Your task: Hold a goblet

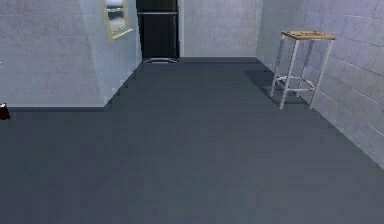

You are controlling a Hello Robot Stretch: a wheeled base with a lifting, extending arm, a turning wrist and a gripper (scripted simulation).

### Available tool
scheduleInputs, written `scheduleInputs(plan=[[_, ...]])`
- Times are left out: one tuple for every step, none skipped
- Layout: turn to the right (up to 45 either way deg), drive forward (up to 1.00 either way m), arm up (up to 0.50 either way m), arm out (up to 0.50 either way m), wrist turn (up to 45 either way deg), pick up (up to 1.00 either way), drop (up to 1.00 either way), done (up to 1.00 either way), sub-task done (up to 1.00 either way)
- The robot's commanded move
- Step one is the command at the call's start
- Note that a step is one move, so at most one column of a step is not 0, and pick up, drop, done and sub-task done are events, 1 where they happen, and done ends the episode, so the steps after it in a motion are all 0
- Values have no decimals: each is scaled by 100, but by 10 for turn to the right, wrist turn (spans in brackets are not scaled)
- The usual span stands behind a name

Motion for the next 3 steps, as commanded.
scheduleInputs(plan=[[0, 0, 0, 0, 450, 0, 0, 0, 0], [0, 0, 0, 0, 30, 0, 0, 0, 0], [0, 0, 0, 0, 0, 100, 0, 0, 0]])
